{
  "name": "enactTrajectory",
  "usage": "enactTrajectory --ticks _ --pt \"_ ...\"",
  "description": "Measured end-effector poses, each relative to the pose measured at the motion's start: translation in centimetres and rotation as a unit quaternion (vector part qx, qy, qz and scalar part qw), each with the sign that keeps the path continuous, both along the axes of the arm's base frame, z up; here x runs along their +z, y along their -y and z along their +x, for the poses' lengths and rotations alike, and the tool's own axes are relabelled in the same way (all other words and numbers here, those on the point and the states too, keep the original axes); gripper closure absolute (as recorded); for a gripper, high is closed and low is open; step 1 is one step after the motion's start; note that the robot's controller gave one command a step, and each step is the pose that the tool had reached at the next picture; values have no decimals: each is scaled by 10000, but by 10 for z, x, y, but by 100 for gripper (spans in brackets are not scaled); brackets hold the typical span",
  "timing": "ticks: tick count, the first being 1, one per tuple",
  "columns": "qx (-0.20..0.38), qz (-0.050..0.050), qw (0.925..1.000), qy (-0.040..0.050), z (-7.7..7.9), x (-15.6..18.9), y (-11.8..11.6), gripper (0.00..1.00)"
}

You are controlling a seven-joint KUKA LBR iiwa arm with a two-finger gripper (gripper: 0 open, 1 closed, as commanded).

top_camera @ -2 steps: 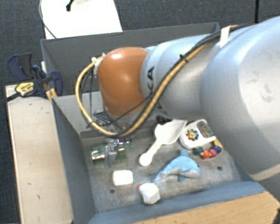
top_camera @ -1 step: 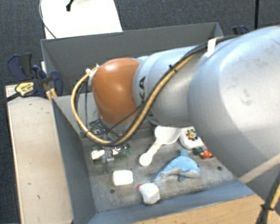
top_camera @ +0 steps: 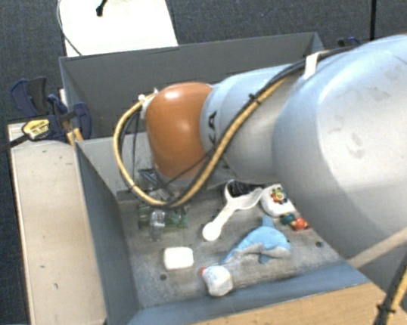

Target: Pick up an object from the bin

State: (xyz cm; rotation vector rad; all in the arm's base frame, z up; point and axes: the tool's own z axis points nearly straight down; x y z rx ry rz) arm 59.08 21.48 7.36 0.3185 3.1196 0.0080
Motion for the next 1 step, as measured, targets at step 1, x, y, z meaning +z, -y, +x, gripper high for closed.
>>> enactTrajectory --ticks 1 --pt "-1 0 10000 0 0 0 0 100"
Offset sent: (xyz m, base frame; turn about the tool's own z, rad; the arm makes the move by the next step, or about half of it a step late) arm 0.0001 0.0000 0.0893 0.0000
